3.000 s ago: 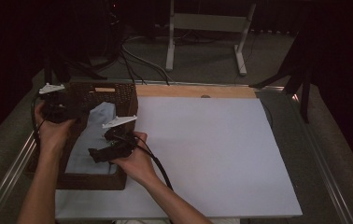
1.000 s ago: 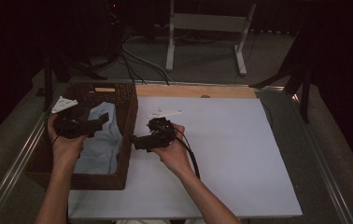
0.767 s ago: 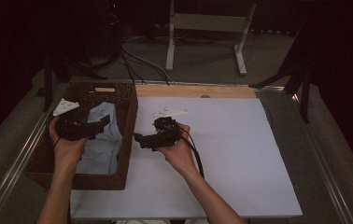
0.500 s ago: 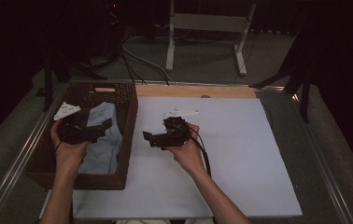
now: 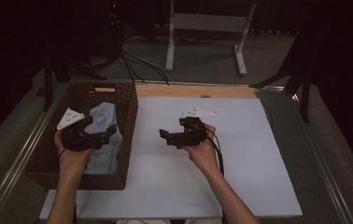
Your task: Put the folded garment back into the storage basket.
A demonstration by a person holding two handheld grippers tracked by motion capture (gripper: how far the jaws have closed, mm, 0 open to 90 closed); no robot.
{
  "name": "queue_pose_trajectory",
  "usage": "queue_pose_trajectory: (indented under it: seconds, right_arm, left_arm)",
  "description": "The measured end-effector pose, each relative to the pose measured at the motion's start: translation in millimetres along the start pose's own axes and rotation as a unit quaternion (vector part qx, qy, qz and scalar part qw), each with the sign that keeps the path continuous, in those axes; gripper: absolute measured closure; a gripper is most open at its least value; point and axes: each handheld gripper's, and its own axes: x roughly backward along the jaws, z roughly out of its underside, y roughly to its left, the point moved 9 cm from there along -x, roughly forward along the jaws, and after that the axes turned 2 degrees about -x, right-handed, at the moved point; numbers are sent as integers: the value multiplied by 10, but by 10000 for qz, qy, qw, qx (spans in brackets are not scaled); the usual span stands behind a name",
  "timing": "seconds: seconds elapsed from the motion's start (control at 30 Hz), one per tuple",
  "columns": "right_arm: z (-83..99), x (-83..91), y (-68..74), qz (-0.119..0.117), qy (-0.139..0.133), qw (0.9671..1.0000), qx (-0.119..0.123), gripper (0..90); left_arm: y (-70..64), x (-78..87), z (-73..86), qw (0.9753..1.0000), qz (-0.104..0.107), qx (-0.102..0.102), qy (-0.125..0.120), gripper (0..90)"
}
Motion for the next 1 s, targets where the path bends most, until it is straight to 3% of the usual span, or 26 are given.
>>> queue_pose_trajectory:
  seconds: [0.53,1.0]
  right_arm:
    - [78,304,-290,192,-254,9994,-95,92]
    - [209,594,-571,410,-500,9978,-135,88]
  left_arm:
    - [-69,83,68,9997,-127,-192,-119,49]
    - [-73,116,137,9996,-153,-152,-154,49]
